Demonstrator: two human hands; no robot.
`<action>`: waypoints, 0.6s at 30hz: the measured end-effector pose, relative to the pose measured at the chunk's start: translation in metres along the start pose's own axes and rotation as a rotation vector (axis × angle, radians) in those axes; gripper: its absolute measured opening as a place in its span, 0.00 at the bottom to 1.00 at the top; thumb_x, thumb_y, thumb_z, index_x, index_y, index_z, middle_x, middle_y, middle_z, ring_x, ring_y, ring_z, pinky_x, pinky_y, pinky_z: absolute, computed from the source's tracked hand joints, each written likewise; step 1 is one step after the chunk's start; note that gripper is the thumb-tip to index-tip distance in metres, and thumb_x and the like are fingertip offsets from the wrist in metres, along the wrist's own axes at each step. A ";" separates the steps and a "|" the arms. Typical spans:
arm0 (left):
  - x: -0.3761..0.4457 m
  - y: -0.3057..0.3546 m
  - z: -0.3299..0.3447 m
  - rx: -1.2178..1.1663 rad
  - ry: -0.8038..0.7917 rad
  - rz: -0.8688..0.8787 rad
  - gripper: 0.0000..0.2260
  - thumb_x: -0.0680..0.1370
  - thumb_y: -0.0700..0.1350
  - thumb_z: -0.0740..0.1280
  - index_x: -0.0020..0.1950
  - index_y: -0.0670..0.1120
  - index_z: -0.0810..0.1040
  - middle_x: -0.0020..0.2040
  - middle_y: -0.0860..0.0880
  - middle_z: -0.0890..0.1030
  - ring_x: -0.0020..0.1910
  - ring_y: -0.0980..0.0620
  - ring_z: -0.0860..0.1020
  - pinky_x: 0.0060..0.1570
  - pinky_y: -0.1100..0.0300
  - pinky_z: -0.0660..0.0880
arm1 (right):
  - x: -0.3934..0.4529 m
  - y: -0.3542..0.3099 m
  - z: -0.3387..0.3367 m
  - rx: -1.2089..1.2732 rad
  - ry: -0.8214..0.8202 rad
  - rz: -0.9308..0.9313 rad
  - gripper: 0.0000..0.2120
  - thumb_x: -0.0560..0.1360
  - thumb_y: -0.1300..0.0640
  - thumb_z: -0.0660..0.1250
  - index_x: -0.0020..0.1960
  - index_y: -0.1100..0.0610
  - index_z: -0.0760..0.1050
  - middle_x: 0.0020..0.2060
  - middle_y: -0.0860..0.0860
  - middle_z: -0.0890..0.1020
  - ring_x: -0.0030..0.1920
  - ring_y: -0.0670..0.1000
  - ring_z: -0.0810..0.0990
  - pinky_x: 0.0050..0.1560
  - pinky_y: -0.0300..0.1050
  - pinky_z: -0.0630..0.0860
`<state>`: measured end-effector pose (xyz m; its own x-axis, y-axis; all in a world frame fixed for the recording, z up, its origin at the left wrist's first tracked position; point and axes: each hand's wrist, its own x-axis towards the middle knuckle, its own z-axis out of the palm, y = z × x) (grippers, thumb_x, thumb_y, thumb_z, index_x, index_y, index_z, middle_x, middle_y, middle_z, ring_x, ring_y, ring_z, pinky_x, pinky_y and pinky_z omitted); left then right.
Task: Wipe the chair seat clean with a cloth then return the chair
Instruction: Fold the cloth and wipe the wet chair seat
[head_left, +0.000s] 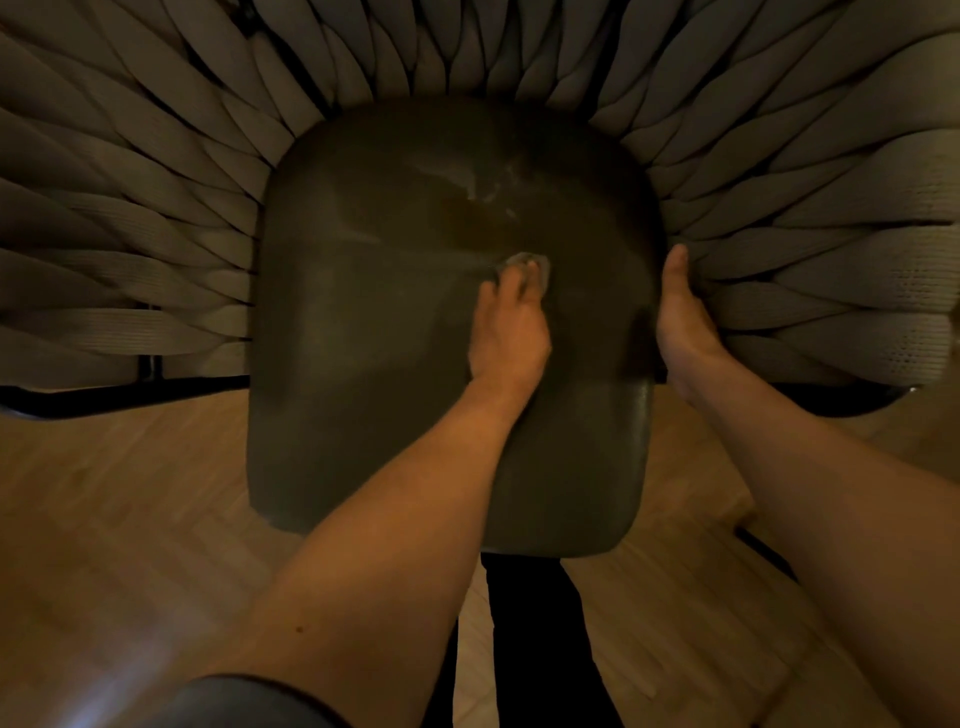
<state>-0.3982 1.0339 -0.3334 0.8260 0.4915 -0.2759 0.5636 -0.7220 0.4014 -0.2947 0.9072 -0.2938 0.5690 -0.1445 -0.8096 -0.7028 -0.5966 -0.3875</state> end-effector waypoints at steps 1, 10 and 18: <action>-0.001 0.011 0.004 -0.002 -0.004 0.021 0.24 0.79 0.40 0.58 0.76 0.42 0.64 0.71 0.42 0.67 0.59 0.40 0.69 0.63 0.53 0.65 | 0.006 0.003 -0.001 0.023 -0.013 0.016 0.70 0.45 0.10 0.46 0.78 0.46 0.66 0.75 0.49 0.72 0.73 0.57 0.71 0.75 0.62 0.66; 0.000 0.083 0.047 -0.002 -0.190 0.239 0.23 0.78 0.46 0.58 0.73 0.45 0.66 0.67 0.46 0.70 0.57 0.44 0.71 0.53 0.52 0.69 | 0.009 0.007 -0.006 0.157 -0.130 -0.020 0.55 0.54 0.12 0.48 0.65 0.45 0.80 0.62 0.48 0.82 0.63 0.52 0.80 0.70 0.59 0.72; 0.002 0.063 0.016 0.083 -0.150 0.322 0.19 0.81 0.43 0.58 0.72 0.44 0.67 0.68 0.46 0.68 0.57 0.44 0.69 0.55 0.53 0.68 | 0.004 0.000 -0.001 -0.251 -0.026 -0.202 0.32 0.83 0.35 0.51 0.70 0.57 0.76 0.68 0.57 0.78 0.68 0.59 0.76 0.68 0.49 0.71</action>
<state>-0.3610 0.9815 -0.3230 0.9482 0.1599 -0.2745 0.2673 -0.8684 0.4176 -0.2924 0.9062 -0.2967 0.6730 0.0146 -0.7395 -0.4480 -0.7875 -0.4233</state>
